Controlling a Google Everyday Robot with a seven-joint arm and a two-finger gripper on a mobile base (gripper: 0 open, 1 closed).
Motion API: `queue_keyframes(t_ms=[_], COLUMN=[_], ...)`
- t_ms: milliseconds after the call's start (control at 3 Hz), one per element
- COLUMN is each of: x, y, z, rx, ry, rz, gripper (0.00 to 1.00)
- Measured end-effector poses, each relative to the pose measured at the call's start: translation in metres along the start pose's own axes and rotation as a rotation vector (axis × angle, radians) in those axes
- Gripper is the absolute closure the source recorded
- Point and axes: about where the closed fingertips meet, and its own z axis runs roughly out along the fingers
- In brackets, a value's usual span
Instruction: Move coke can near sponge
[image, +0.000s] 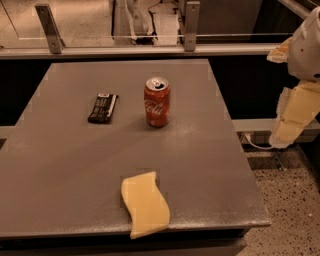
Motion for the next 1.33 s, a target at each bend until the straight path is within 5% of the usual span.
queue_keyframes(t_ms=[667,1333], x=[-0.016,-0.124], y=[-0.014,-0.066], z=[0.011,0.054], rx=[-0.004,-0.010], ry=[-0.055,-0.332], rz=[-0.014,-0.030], gripper=[0.00,0.00])
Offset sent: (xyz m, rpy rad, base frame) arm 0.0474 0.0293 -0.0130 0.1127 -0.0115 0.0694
